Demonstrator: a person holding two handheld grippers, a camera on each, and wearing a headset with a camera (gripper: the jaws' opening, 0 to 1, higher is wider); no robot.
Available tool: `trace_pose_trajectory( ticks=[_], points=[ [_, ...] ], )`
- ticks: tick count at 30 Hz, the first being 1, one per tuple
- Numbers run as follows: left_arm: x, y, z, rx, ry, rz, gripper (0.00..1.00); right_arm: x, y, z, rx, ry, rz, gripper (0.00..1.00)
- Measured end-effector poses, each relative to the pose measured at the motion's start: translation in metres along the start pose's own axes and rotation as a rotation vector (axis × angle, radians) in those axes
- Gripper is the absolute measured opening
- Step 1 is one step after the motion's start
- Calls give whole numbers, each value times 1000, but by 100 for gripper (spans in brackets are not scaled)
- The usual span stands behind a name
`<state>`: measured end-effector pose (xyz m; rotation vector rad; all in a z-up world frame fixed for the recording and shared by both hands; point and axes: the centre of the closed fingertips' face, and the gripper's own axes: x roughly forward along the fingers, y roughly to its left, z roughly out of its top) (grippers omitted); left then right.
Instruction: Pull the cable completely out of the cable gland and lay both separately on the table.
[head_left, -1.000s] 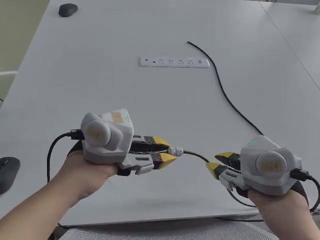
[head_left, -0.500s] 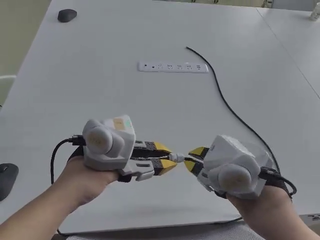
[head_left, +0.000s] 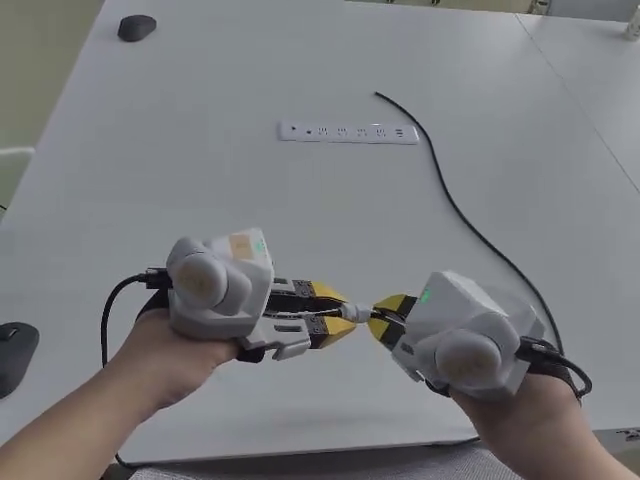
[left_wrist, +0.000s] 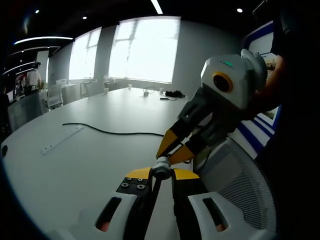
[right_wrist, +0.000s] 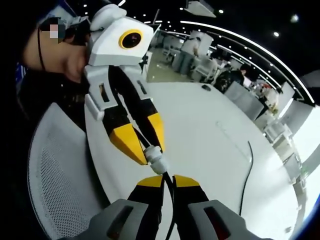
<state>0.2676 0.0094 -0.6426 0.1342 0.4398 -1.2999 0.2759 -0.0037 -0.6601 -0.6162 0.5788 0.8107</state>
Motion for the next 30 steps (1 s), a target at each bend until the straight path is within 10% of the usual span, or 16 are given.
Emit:
trace_pose_trajectory(
  ticks=[30],
  points=[
    [-2,5,6,1,-27,12,15,-1,-29,-37,285,-3,-71,1]
  ],
)
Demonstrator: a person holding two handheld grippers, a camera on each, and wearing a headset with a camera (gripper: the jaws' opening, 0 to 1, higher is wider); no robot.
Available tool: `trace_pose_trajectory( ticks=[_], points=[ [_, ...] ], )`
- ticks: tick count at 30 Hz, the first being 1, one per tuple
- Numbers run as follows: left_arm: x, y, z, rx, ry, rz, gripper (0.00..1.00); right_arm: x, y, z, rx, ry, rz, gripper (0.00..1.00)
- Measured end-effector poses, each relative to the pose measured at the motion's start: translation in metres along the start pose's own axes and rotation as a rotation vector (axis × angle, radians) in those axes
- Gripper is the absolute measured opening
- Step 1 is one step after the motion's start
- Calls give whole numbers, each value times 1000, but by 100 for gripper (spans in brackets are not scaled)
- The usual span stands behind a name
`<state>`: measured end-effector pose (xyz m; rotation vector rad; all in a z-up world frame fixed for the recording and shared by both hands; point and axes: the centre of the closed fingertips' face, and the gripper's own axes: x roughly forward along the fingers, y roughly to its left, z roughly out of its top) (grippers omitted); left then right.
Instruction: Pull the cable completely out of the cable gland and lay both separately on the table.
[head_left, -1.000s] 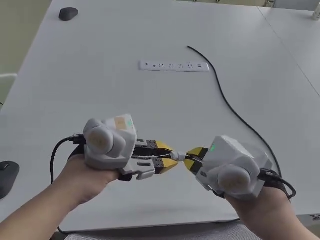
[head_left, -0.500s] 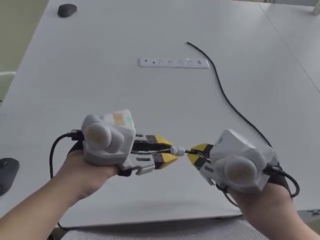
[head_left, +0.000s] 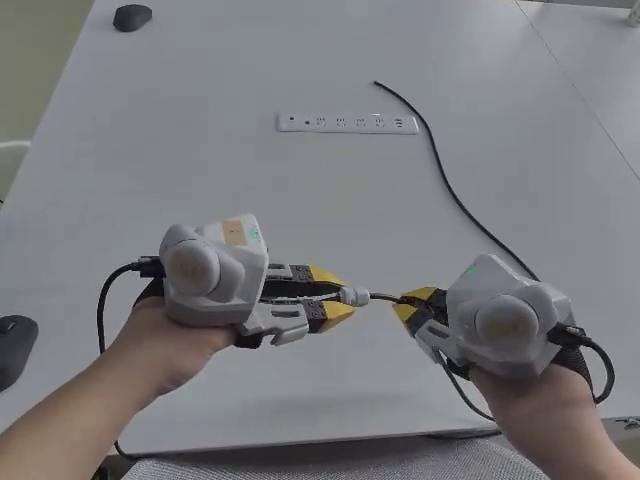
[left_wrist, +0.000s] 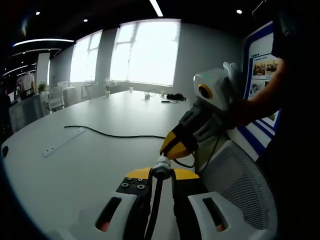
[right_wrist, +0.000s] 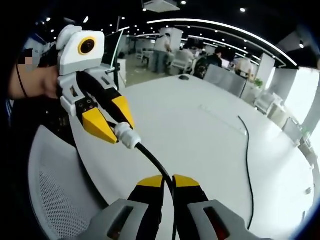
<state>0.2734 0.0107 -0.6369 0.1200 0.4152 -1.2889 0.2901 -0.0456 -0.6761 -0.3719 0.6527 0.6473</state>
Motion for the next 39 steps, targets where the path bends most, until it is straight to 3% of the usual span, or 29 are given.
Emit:
trace_pose_trajectory(
  ticks=[8,13,16,18,25,39],
  points=[
    [-2,1,0,3,-3,3,15,4,-11,-15,108,21,-24,1],
    [-3,1,-1,5,-2,4,15,8,-17,-31,240,46,-38,1],
    [-3,1,-2,7,-1,4,15,10,-20,-41,277,60,-47,1],
    [-4,0,-2,9,0,2,15,13,-19,-52,347,79,-44,1],
    [-3,-4,-4,14,5,-4,15,14,-20,-62,420,92,-47,1],
    [-4,-5,-4,14,7,-2,15,11,-16,-62,372,92,-41,2]
  ],
)
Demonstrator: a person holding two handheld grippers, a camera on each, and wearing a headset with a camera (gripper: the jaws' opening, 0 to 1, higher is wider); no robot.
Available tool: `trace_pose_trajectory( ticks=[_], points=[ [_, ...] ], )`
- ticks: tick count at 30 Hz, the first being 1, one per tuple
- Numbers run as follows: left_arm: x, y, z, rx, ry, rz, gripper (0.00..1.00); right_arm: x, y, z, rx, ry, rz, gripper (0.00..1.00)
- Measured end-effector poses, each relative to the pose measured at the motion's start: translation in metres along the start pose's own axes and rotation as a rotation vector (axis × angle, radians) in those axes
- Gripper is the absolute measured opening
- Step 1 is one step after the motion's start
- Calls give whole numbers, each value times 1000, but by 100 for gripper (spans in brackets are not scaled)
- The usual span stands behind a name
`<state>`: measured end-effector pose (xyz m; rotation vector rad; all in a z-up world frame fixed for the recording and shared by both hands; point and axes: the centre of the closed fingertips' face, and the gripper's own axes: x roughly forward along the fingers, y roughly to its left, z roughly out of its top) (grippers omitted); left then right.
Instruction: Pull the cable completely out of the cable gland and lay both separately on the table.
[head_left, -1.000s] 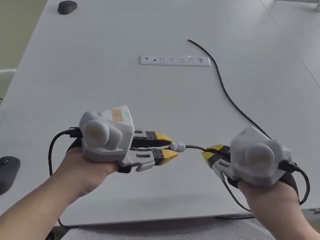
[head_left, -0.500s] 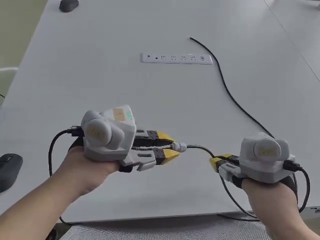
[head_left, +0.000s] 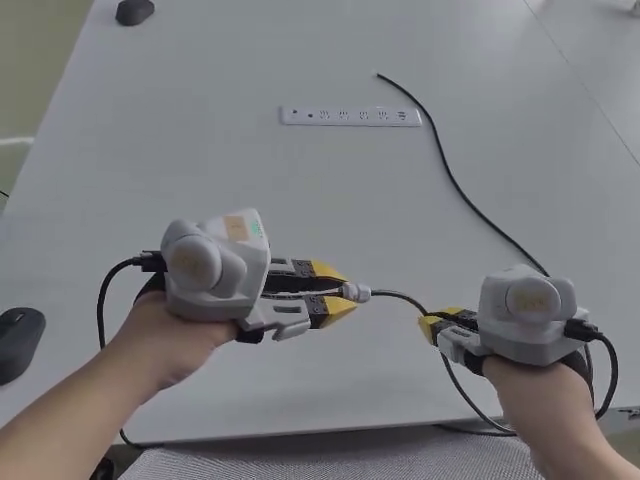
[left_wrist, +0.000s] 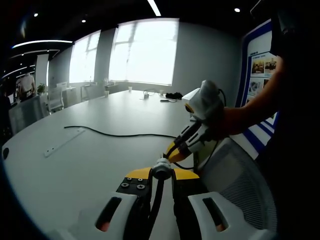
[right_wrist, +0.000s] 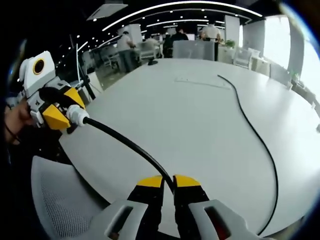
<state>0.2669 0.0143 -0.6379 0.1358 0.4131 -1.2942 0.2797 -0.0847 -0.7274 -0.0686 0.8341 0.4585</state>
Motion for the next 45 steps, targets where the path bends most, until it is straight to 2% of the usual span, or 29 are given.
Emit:
trace_pose_trajectory(
  ticks=[7,13,15,16,18,24,29,32,35,45],
  points=[
    [0,2,0,-9,0,7,15,0,3,-2,-87,14,13,2],
    [0,4,1,-20,-3,9,15,-8,3,-1,-119,22,19,10],
    [1,5,1,-23,-1,8,15,-13,6,4,-157,12,28,14],
    [2,5,0,-23,4,8,15,-16,10,9,-213,-2,41,16],
    [2,5,0,-24,3,8,15,-21,11,16,-280,-15,28,18],
    [2,6,0,-27,4,9,15,-29,36,46,-429,-90,74,23],
    [1,6,0,-26,3,6,15,-27,55,63,-548,-123,86,23],
    [1,7,0,-26,5,8,15,-22,65,63,-571,-107,110,22],
    [2,6,0,-29,4,9,15,-16,70,61,-622,-90,110,20],
    [4,6,1,-31,2,4,15,-12,84,63,-692,-99,136,9]
  ],
)
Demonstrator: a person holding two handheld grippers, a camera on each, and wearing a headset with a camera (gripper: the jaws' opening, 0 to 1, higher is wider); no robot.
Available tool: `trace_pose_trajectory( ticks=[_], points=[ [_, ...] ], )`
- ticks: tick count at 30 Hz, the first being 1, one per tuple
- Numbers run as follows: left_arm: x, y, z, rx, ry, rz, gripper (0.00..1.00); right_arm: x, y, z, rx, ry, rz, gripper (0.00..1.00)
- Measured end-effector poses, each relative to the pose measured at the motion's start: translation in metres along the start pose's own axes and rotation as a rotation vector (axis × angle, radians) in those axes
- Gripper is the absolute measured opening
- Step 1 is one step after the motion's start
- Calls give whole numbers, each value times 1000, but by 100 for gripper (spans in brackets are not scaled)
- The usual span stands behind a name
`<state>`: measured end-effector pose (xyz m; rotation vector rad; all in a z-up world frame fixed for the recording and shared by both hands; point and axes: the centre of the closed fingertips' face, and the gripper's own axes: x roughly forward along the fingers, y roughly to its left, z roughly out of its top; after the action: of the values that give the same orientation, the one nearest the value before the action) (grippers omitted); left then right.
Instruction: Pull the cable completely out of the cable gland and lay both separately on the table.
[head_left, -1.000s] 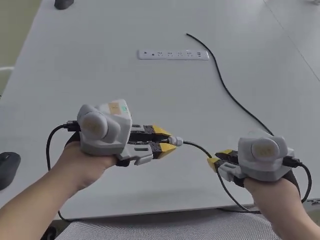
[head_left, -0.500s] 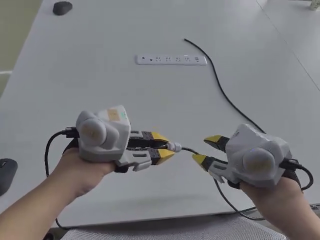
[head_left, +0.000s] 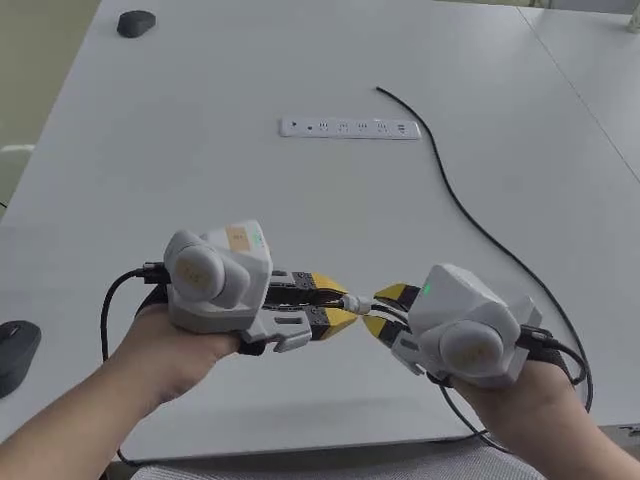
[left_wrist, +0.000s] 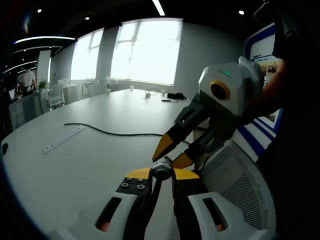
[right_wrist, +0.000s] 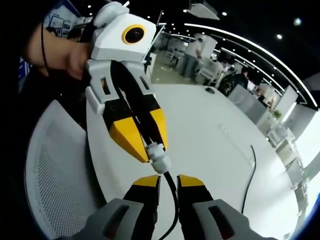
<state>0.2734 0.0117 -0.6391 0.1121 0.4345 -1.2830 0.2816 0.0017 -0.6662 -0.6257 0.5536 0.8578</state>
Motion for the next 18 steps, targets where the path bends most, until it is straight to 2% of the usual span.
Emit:
trace_pose_trajectory(
  ticks=[4,18],
  points=[
    [1,-1,-2,2,8,-5,15,0,0,1,-41,-2,-2,3],
    [1,1,-1,-2,2,-1,15,1,-4,1,23,-11,-10,2]
  ],
)
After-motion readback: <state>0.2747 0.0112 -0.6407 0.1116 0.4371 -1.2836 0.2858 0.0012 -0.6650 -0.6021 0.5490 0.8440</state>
